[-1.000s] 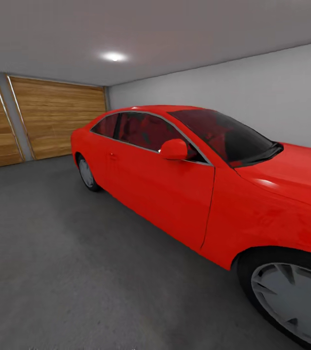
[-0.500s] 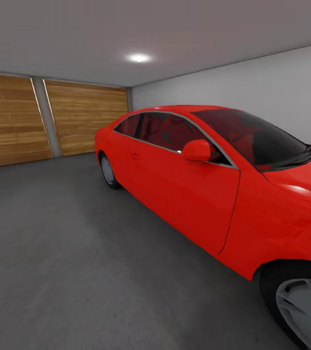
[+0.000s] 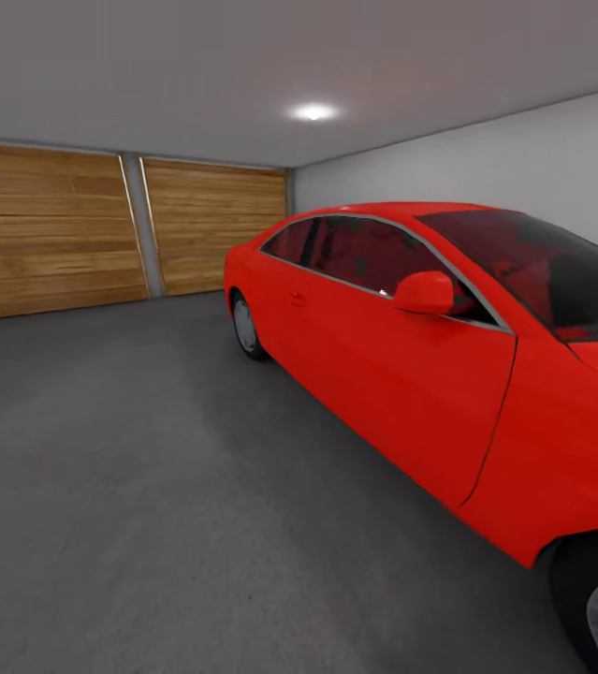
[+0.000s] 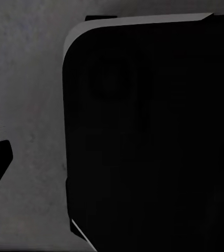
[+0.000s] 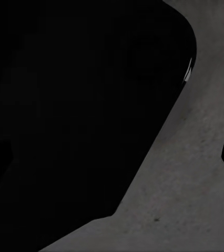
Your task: Move the two storage containers from the living room to the garage. In the garage, place one container on the floor and stack the other container on top of it (either order is fine).
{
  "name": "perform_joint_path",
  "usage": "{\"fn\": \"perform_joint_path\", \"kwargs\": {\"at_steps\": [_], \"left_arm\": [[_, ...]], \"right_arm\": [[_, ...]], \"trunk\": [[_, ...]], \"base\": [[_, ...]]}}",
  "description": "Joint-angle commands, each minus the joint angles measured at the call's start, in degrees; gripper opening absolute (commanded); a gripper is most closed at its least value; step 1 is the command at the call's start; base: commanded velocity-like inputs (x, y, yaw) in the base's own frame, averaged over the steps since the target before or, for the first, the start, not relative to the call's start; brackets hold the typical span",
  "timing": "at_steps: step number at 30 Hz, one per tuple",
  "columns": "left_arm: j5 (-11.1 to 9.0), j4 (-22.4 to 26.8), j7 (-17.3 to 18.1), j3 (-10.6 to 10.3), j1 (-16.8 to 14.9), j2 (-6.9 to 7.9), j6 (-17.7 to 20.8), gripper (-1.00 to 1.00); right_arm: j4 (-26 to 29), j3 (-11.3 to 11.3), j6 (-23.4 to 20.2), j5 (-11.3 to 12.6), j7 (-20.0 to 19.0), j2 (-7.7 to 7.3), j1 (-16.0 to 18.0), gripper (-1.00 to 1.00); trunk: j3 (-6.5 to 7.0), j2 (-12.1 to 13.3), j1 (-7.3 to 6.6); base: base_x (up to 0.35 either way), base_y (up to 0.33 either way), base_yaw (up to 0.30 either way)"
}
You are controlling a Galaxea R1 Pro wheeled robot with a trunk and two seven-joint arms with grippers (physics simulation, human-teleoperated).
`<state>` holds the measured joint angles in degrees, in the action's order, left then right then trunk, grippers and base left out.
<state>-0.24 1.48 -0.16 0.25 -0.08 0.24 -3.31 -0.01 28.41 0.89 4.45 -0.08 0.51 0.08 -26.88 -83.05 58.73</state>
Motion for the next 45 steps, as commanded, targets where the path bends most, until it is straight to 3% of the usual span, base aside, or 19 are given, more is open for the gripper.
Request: {"fn": "perform_joint_path", "kwargs": {"at_steps": [1,45], "left_arm": [[-0.02,0.01,-0.02,0.01,-0.01,0.01,-0.15,1.0],[-0.06,0.01,0.04,0.18,-0.01,-0.25,-0.2,1.0]], "right_arm": [[0.0,0.42,0.09,0.47,-0.01,-0.01,0.01,1.0],[-0.03,0.25,1.9,0.53,0.17,-0.4,0.01,1.0]], "trunk": [[-0.05,-0.02,0.0],[-0.05,-0.02,0.0]], "base": [[0.0,0.0,0.274],[0.0,0.0,0.274]]}}
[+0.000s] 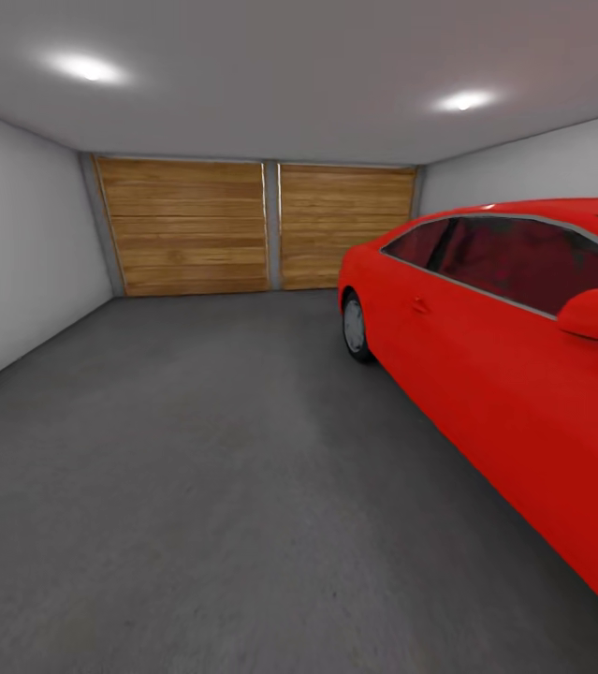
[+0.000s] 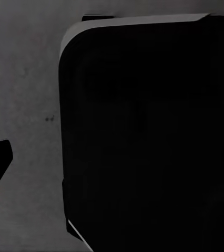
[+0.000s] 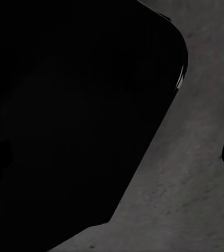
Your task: Move the two storage containers from the living room to the garage. In the garage, place one container on the floor and stack the other container on top of it (either order is fine).
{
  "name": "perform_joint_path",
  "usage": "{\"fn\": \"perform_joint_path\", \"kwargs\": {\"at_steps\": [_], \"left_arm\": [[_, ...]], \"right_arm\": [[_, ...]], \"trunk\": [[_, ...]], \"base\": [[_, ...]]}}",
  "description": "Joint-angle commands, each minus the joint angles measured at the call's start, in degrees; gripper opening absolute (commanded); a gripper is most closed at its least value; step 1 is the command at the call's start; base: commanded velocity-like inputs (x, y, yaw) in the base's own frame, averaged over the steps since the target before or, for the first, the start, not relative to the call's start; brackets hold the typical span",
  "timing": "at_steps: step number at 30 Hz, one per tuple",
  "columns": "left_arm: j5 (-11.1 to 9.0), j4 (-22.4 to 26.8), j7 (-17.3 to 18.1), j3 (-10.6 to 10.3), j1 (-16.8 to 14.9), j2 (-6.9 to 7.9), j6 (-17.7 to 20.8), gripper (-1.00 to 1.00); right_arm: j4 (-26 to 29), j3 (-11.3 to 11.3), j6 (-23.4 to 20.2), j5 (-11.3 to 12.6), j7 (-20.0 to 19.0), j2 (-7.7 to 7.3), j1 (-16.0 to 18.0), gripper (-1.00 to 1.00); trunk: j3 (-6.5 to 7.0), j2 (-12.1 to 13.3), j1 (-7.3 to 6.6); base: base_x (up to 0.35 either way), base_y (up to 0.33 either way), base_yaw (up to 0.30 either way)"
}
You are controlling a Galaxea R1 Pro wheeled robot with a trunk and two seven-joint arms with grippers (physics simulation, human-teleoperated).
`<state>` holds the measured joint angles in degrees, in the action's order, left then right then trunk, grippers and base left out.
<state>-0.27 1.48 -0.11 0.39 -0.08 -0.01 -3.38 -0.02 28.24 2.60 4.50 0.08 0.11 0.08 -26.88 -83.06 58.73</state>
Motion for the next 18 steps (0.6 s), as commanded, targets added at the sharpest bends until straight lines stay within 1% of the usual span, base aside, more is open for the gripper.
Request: {"fn": "perform_joint_path", "kwargs": {"at_steps": [1,9,18], "left_arm": [[0.0,0.01,0.01,-0.03,-0.01,-0.07,-0.14,1.0],[-0.03,0.04,0.4,-0.14,-0.01,-0.05,-0.08,1.0],[-0.15,0.1,0.25,0.29,-0.01,-0.03,-0.15,1.0]], "right_arm": [[-0.05,0.41,0.21,0.5,0.01,0.02,0.01,1.0],[-0.05,0.41,0.21,0.54,0.01,0.1,0.01,1.0],[-0.07,0.33,0.21,0.59,0.01,0.15,0.01,1.0]], "trunk": [[-0.04,-0.02,0.0],[-0.04,-0.02,0.0],[-0.04,-0.02,0.0]], "base": [[0.0,0.0,0.274],[0.0,0.0,0.274],[0.0,0.0,0.274]]}}
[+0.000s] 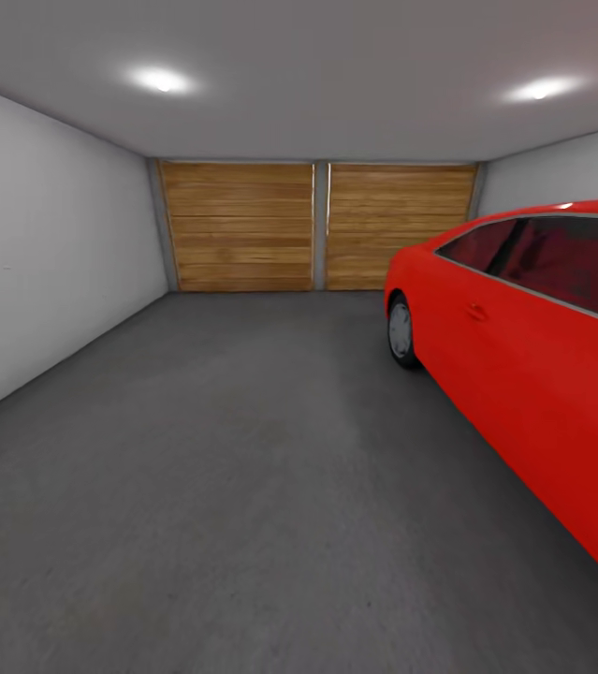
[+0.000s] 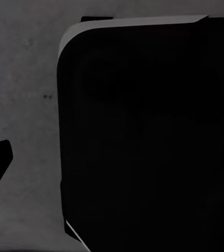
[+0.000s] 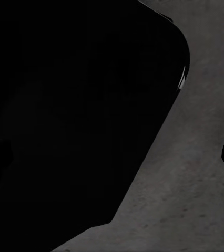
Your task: Move the two storage containers from the living room to the garage. In the garage, place one container on the floor and stack the other container on top of it (either order is fine).
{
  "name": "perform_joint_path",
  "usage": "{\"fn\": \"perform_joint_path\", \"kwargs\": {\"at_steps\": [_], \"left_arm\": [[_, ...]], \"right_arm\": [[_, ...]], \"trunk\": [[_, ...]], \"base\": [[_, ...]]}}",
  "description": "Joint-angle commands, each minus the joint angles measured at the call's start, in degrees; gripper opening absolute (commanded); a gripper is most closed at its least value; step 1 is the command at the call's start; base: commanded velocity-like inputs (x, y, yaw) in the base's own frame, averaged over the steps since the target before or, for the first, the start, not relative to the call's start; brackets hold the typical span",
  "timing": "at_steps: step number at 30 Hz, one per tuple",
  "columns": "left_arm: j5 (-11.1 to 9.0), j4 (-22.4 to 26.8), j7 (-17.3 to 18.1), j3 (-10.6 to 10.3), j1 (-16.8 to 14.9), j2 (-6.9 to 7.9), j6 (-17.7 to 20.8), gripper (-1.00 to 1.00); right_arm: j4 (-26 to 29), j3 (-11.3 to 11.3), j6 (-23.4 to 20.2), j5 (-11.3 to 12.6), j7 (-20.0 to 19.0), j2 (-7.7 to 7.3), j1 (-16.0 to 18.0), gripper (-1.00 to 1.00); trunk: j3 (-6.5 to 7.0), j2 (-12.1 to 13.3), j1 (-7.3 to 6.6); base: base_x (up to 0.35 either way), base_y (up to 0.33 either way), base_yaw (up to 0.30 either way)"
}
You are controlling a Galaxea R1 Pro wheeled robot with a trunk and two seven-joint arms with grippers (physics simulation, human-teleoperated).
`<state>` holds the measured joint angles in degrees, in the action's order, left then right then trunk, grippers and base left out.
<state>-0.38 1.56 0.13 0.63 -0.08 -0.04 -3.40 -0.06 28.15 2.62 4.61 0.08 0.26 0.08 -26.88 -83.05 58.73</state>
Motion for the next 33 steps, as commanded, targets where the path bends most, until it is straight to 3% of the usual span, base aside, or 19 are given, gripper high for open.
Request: {"fn": "perform_joint_path", "kwargs": {"at_steps": [1,12,33], "left_arm": [[-0.03,0.02,-0.22,-0.03,-0.01,-0.03,-0.12,1.0],[-0.05,2.55,0.29,0.02,-0.01,-0.23,-0.1,1.0],[-0.06,2.74,0.31,0.08,-0.01,-0.23,-0.12,1.0]], "right_arm": [[-0.02,0.41,0.19,0.49,0.01,0.07,0.01,1.0],[-0.02,0.41,0.27,0.49,0.01,0.08,0.01,1.0],[-0.02,0.41,0.37,0.49,0.01,0.17,0.01,1.0]], "trunk": [[-0.05,-0.02,0.0],[-0.05,-0.02,0.0],[-0.05,-0.02,0.0]], "base": [[0.0,0.0,0.274],[0.0,0.0,0.274],[0.0,0.0,0.274]]}}
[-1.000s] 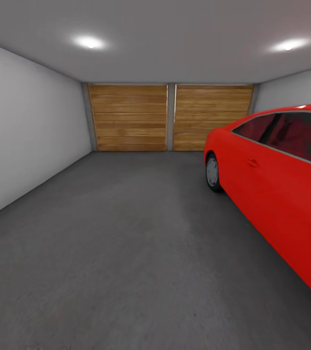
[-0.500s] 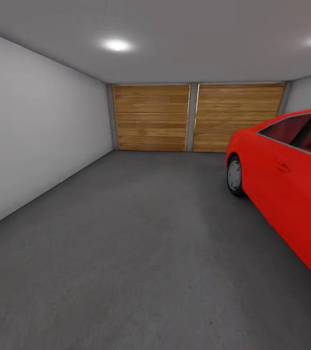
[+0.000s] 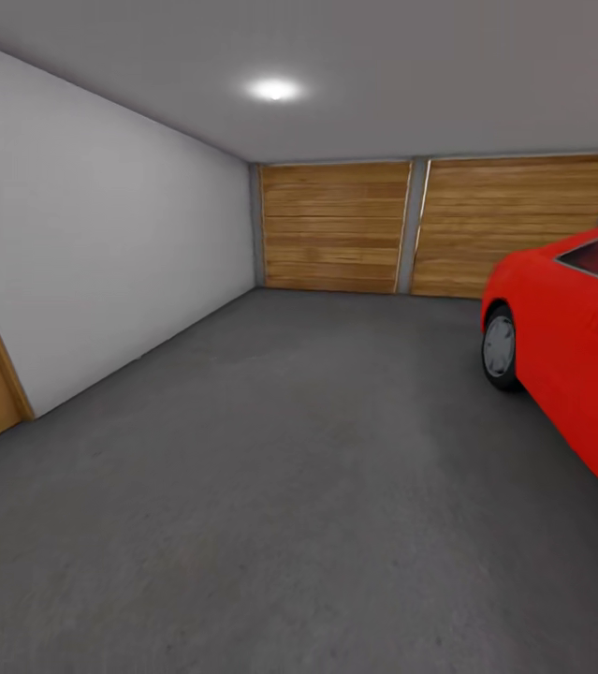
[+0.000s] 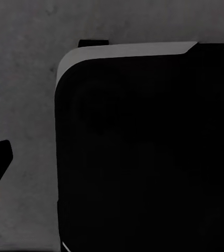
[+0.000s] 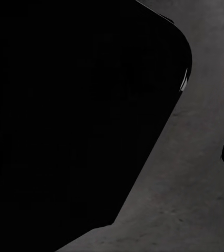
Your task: Move the two storage containers from the living room to the garage. In the garage, place one container on the floor and stack the other container on top of it (either order is fine).
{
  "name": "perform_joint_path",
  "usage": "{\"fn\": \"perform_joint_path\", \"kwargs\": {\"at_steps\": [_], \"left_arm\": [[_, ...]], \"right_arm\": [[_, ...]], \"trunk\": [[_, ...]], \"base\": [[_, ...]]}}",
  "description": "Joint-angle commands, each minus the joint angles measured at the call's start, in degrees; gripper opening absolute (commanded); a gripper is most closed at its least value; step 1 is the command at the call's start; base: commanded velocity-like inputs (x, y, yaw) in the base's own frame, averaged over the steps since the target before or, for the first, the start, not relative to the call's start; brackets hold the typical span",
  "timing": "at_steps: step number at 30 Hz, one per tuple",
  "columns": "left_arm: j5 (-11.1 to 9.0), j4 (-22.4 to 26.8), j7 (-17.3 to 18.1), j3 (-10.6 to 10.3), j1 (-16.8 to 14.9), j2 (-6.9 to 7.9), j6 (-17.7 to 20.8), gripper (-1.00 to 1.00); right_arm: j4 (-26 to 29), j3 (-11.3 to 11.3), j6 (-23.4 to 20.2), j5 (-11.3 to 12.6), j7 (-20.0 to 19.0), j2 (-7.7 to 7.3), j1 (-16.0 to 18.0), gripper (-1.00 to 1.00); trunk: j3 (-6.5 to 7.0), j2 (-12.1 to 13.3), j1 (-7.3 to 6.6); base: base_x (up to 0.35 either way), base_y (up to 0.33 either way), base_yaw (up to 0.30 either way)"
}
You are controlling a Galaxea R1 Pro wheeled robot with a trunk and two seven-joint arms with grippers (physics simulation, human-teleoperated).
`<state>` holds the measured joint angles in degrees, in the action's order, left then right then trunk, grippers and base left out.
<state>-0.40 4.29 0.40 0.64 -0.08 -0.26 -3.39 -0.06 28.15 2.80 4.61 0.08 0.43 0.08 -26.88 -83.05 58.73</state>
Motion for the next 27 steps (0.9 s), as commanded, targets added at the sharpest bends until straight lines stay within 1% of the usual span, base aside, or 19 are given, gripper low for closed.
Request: {"fn": "perform_joint_path", "kwargs": {"at_steps": [1,27], "left_arm": [[-0.04,0.01,0.04,0.06,-0.01,-0.01,-0.13,1.0],[-0.04,0.01,0.04,0.06,-0.01,-0.01,-0.13,1.0]], "right_arm": [[-0.02,0.42,0.19,0.49,0.01,0.01,0.01,1.0],[-0.02,0.42,0.19,0.49,0.01,-0.07,0.01,1.0]], "trunk": [[-0.05,-0.03,0.0],[-0.05,-0.03,0.0]], "base": [[0.0,0.0,0.274],[0.0,0.0,0.274]]}}
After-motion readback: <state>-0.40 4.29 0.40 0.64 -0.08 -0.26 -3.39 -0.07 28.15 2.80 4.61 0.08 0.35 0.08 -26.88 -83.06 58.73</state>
